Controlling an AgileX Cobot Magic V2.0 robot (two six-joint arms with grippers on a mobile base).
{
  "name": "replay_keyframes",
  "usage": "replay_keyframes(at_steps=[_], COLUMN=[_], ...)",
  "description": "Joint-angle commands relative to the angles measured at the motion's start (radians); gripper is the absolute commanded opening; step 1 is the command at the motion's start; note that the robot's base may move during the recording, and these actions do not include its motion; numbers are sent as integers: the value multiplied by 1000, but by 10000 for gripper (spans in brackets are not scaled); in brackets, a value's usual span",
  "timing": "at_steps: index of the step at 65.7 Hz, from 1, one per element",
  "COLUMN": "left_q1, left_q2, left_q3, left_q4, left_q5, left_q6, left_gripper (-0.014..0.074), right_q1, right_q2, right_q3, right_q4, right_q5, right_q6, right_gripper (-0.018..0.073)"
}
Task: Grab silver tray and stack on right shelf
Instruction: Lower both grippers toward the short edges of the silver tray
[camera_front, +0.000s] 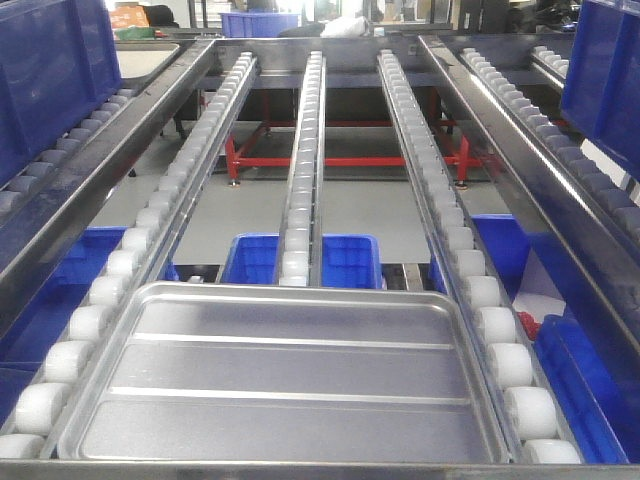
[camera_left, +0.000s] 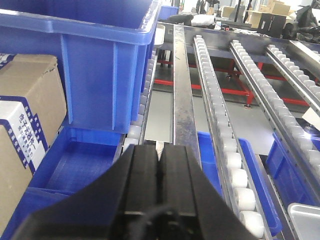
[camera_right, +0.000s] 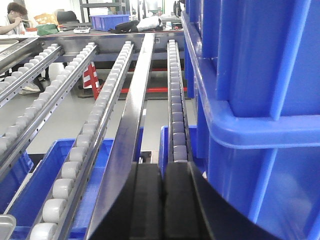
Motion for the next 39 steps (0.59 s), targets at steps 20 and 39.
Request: replay_keyframes(at_steps=[20, 39], left_q1=[-1, -1], left_q2=[-10, -10], left_q3=[24, 24], left_q4=[-5, -5], left_q5=[-83, -83], left_q6=[-1, -1], left_gripper=[-91, -91], right_q1=[-2, -2], right_q2=[-17, -17], right_q3=[-3, -3], right_q4=[-1, -1], right_q5=[-86, -86], right_q6=[-6, -6], right_gripper=[49, 49])
